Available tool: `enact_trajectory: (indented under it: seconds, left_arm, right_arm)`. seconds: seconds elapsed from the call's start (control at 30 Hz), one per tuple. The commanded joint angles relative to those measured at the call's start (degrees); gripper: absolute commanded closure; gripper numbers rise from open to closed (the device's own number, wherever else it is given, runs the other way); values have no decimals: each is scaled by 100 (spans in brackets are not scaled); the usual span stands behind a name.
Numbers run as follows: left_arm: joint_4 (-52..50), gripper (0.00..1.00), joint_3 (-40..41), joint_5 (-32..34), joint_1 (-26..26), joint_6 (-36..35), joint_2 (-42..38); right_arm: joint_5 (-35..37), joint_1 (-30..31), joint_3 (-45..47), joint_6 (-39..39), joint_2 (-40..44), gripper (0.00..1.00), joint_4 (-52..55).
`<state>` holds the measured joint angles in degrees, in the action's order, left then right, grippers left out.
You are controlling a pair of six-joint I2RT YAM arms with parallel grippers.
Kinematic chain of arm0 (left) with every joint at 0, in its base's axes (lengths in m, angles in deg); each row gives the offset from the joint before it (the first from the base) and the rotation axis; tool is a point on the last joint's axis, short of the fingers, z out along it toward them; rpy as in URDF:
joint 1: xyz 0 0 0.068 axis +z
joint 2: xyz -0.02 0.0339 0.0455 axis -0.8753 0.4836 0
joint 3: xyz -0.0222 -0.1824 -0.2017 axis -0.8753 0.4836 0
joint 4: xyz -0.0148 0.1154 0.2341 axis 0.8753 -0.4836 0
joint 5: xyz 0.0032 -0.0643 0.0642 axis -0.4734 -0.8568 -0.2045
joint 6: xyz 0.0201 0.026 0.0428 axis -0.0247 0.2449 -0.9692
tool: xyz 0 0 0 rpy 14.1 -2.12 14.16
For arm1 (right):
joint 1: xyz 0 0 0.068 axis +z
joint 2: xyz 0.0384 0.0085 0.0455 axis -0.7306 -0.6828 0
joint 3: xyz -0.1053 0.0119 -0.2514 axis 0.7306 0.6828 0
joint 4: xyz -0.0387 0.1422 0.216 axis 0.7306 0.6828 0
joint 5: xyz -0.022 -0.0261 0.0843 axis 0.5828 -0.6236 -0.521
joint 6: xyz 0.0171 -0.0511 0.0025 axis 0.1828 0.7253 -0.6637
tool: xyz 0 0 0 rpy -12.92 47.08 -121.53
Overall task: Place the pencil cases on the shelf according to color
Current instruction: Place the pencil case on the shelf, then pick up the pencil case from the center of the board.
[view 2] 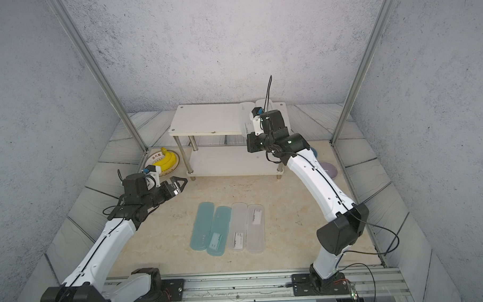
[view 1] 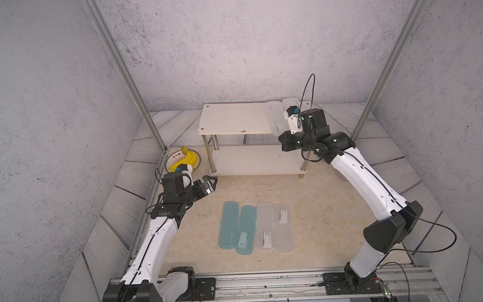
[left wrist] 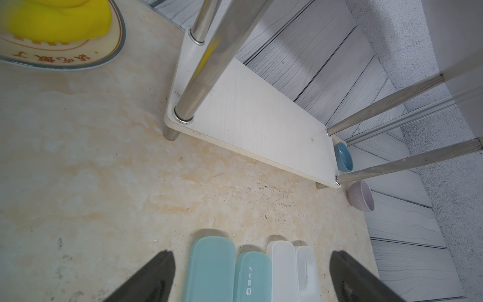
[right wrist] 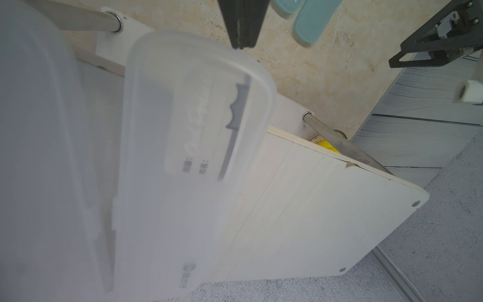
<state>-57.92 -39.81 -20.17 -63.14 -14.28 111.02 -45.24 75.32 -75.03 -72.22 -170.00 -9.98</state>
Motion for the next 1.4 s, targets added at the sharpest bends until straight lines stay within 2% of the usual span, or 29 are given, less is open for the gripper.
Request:
enact_trajectory:
  seconds: [0.0,0.13,0.27,0.4,0.57,0.73,0.93,1.07,1.2,1.37]
  left_arm:
    - [-16,1,-59,16,-31,-83,26]
    - [-11,1,-46,2,-31,-78,23]
    - [-12,1,-45,6,-39,-80,14]
    - [-12,1,-49,5,-31,-89,5]
    - [-41,1,-51,80,-39,-102,-12]
    - [-53,1,-58,142,-37,-142,10]
    - [-107,1,-42,79,-103,-107,75]
    - [-238,1,-16,330,-581,-187,132]
    - [-550,1,-57,642,-1133,-264,255]
    - [-575,1,235,684,-1247,156,179]
  right_arm:
    - [158,9,-154,70,-72,100,-9]
    - [-29,10,-139,22,5,100,49]
    - [-130,10,175,-30,329,84,242]
    - [-331,23,939,-108,878,65,398]
    - [-459,150,2406,-336,1912,41,245]
    - [-528,289,3841,-950,2818,27,-115]
    - [-442,613,5518,-1905,3434,23,-405]
    - [-311,1089,6361,-2466,3455,19,-700]
    - [-161,1514,6791,-2744,3185,18,-962]
    - [246,1986,6857,-2899,2568,15,-994]
